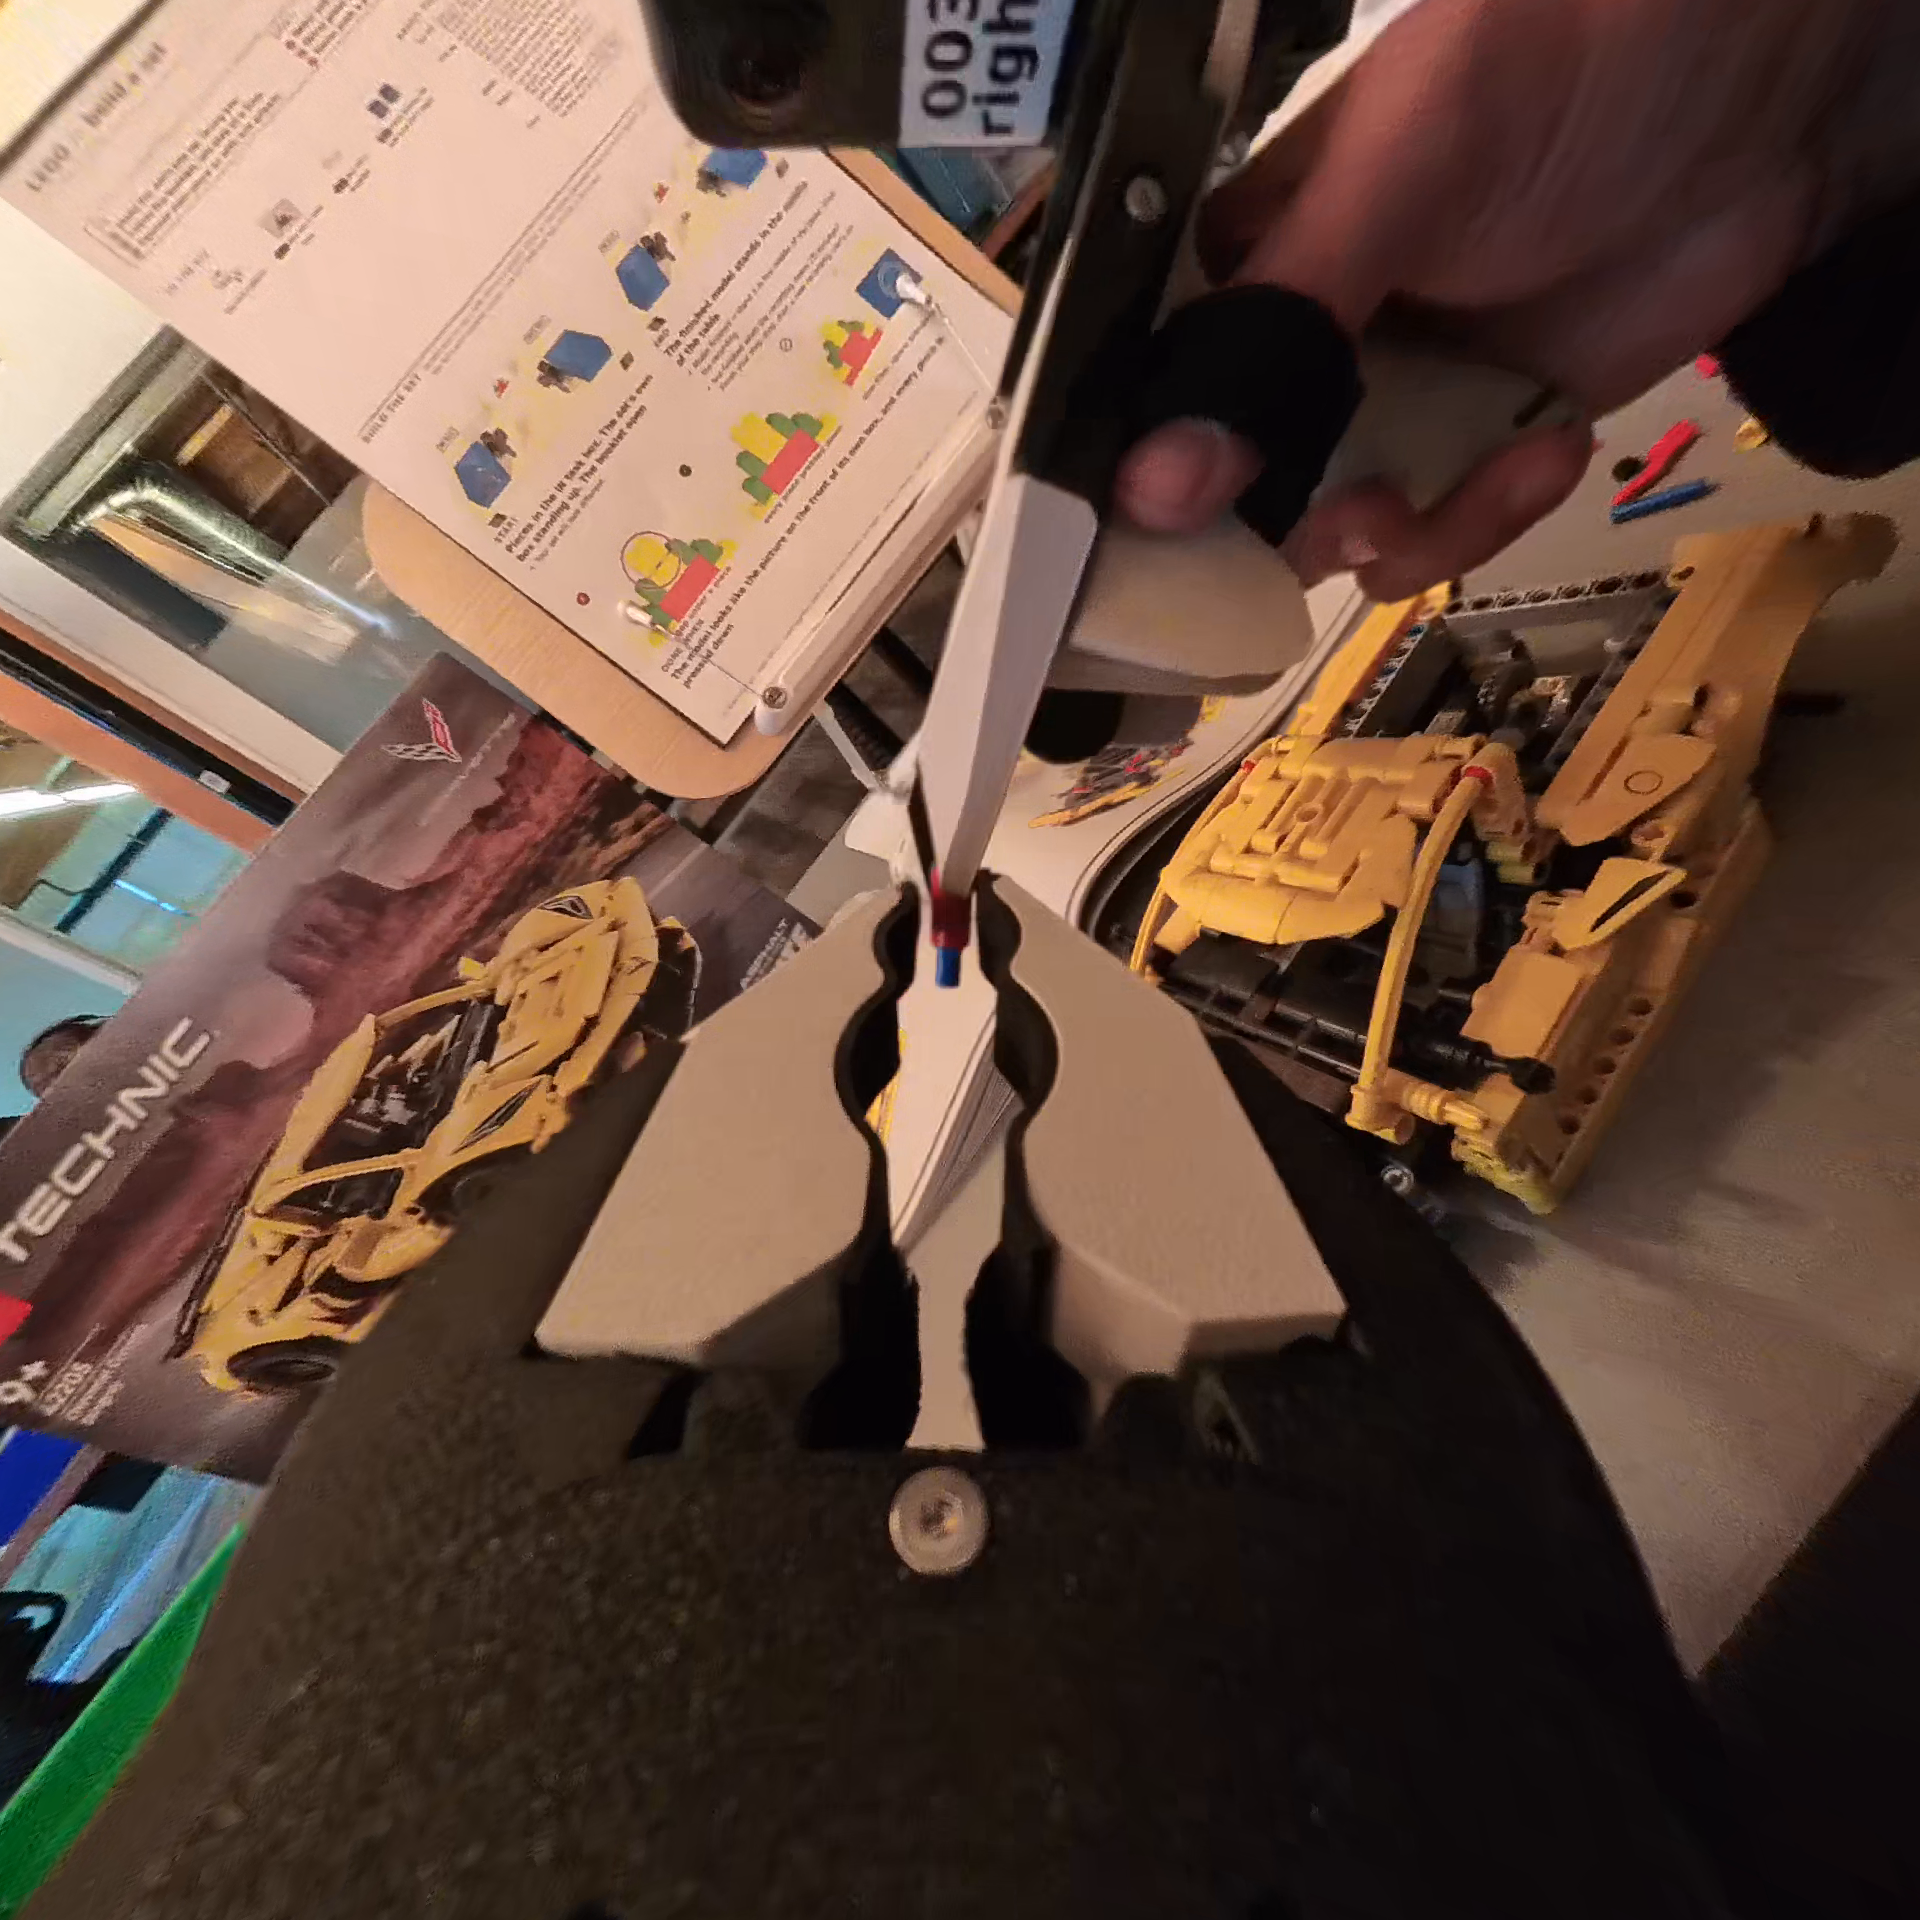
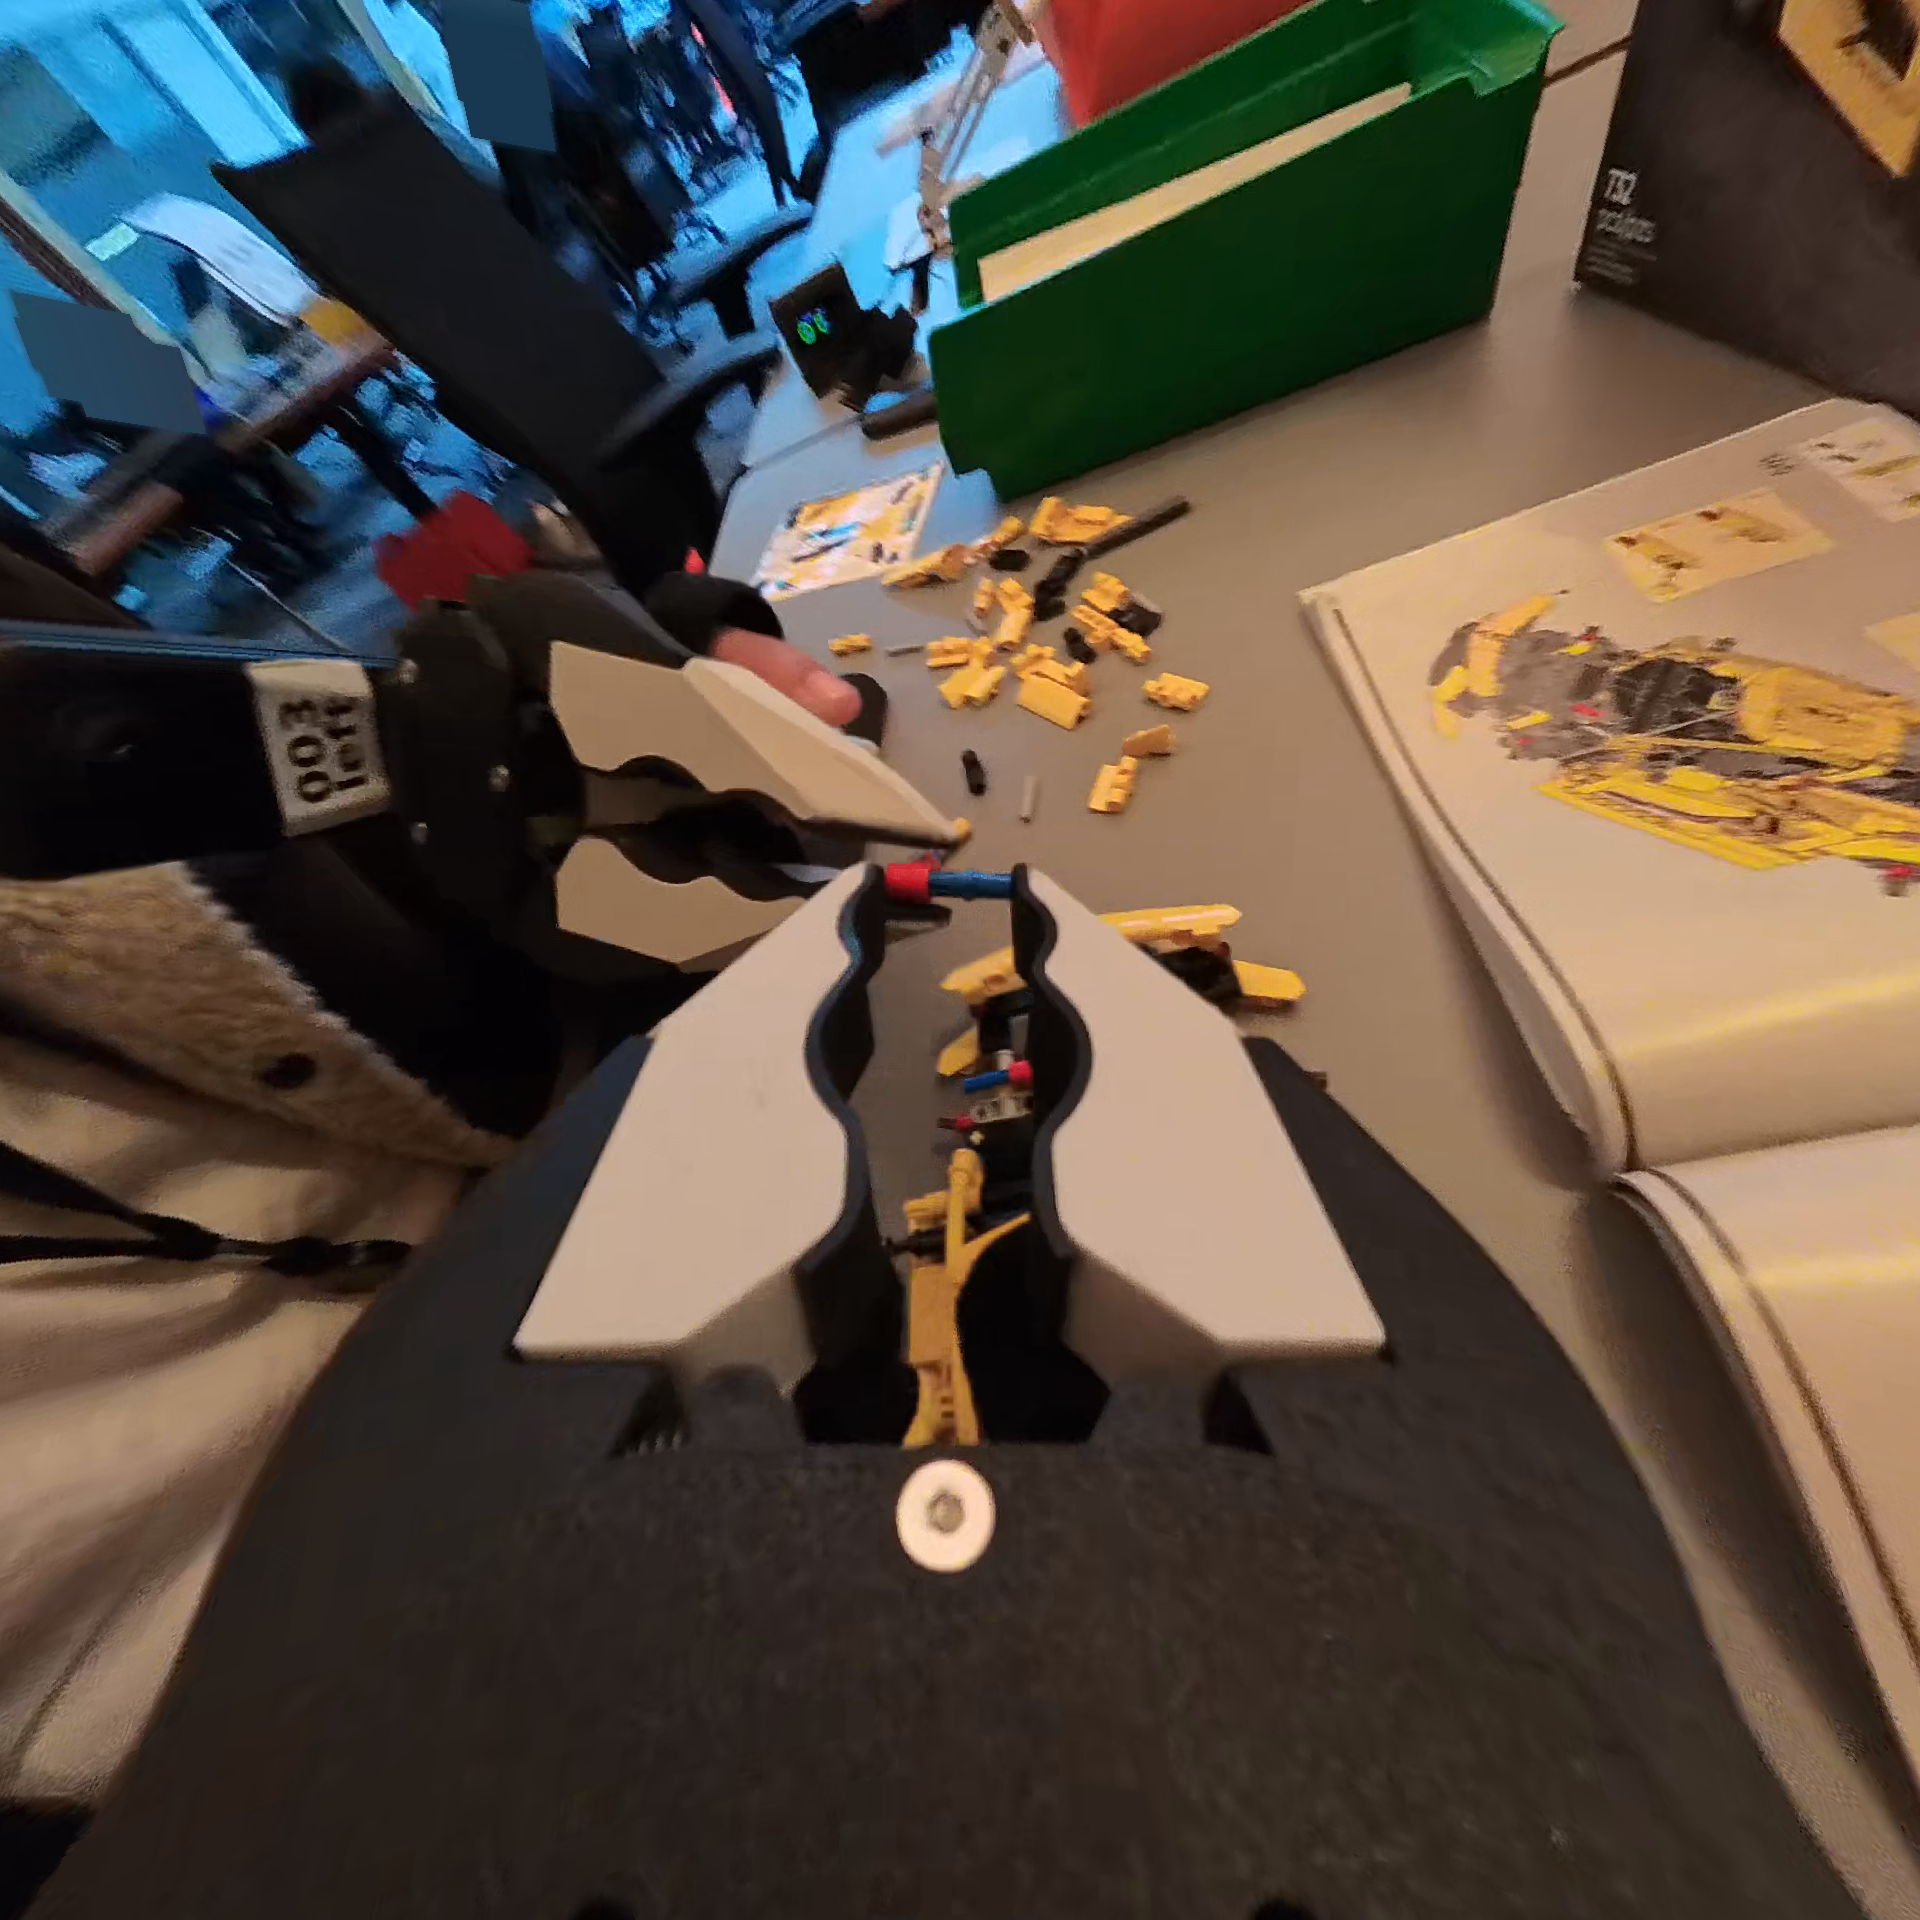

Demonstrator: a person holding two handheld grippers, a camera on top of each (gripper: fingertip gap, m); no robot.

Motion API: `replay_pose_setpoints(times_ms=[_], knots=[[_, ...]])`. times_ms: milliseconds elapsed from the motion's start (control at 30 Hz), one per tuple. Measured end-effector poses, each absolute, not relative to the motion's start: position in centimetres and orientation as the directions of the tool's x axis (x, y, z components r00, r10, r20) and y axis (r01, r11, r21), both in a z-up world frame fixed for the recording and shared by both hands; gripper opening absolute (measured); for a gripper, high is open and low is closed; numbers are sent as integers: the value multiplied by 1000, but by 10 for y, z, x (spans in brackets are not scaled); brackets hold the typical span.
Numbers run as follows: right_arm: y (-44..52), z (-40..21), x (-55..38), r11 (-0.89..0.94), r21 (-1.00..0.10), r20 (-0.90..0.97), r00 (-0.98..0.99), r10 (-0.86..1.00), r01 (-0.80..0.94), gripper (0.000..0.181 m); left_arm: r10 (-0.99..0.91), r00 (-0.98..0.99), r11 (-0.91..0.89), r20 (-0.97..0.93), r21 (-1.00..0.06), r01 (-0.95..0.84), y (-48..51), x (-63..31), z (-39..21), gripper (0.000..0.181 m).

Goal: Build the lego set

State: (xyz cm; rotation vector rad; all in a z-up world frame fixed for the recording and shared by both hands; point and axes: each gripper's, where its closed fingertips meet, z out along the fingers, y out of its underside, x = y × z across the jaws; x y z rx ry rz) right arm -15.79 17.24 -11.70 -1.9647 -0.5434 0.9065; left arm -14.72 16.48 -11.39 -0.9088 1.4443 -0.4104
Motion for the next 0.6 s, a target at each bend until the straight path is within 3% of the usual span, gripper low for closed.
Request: replay_pose_setpoints(times_ms=[200, 400, 533, 600], knots=[[171, -122, -157, -529, -848, -400, 621, 674, 27, 23, -675, 113, 674, -729, -671, -309, 166, -147, -123, 8], [177, -129, -154, -473, -868, -237, 712, 661, 149, 23, -664, 102, 667, -741, -648, -368, 173, -146, -131, 7], [177, -129, -156, -470, -863, -213, 713, 668, 183, 23, -672, 105, 661, -733, -658, -362, 172, -148, -131, 7], [176, -132, -159, -498, -842, -233, 693, 682, 207, 23, -739, 71, 615, -670, -714, -334, 171, -152, -135, 8]])
